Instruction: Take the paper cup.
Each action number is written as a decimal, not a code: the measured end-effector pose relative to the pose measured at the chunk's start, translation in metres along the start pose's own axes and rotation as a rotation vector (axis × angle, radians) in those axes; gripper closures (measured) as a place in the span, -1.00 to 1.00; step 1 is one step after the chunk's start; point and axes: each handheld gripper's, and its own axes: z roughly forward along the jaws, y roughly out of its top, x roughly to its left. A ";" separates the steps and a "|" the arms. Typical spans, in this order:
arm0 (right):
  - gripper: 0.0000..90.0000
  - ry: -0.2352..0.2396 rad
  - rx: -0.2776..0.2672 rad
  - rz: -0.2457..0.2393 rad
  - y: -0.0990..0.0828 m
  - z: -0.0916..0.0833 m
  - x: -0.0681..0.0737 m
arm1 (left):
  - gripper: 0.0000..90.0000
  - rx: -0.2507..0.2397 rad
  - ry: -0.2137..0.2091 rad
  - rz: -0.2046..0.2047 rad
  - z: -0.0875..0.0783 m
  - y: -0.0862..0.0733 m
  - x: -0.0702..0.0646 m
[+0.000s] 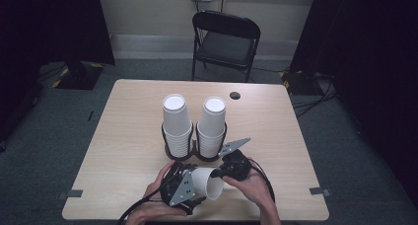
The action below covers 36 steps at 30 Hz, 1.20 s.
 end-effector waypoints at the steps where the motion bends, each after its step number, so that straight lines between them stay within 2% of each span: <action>1: 0.95 0.000 0.000 0.000 0.000 0.000 0.000 | -0.89 0.000 0.000 0.000 0.000 0.000 0.000; 2: 0.96 0.015 -0.012 0.021 0.000 0.000 -0.001 | -0.88 -0.011 -0.001 -0.017 0.002 0.002 -0.001; 5: 0.96 0.028 -0.024 0.039 0.002 0.001 -0.001 | -0.90 -0.020 0.010 -0.042 0.007 0.007 -0.001; 7: 0.97 0.030 -0.031 0.059 0.003 0.001 -0.002 | -0.91 -0.019 0.014 -0.046 0.009 0.008 0.000; 10: 0.97 0.038 -0.033 0.086 0.003 0.001 -0.004 | -0.92 -0.020 0.020 -0.043 0.010 0.009 0.000; 13: 0.97 0.045 -0.027 0.101 0.003 0.002 -0.004 | -0.88 -0.046 0.014 -0.043 0.012 0.011 -0.003; 14: 0.97 0.038 -0.006 0.109 0.004 0.006 -0.003 | -0.87 -0.058 0.017 -0.036 0.013 0.015 -0.004; 17: 0.97 0.043 0.003 0.115 0.006 0.010 -0.002 | -0.86 -0.052 0.033 -0.014 0.014 0.019 -0.004; 20: 0.97 0.064 0.000 0.120 0.007 0.012 0.000 | -0.87 -0.051 0.039 -0.017 0.015 0.019 -0.005; 24: 0.97 0.060 -0.001 0.126 0.007 0.013 0.002 | -0.85 -0.055 0.038 -0.024 0.015 0.019 -0.005; 28: 0.96 0.049 -0.006 0.142 0.007 0.012 0.001 | -0.81 -0.056 0.037 -0.040 0.014 0.018 -0.004; 31: 0.93 0.043 -0.015 0.147 0.007 0.011 0.002 | -0.80 -0.077 0.034 -0.075 0.014 0.018 -0.002; 32: 0.88 0.043 -0.023 0.150 0.007 0.011 0.003 | -0.79 -0.088 0.050 -0.092 0.013 0.017 -0.001; 33: 0.88 0.043 -0.023 0.150 0.007 0.011 0.003 | -0.79 -0.088 0.050 -0.092 0.013 0.017 -0.001; 34: 0.79 0.030 -0.023 0.135 0.006 0.010 0.005 | -0.79 -0.101 0.055 -0.113 0.011 0.016 0.001; 35: 0.79 0.030 -0.023 0.135 0.006 0.010 0.005 | -0.79 -0.101 0.055 -0.113 0.011 0.016 0.001; 36: 0.78 0.023 -0.029 0.137 0.006 0.010 0.005 | -0.79 -0.120 0.054 -0.131 0.010 0.015 0.003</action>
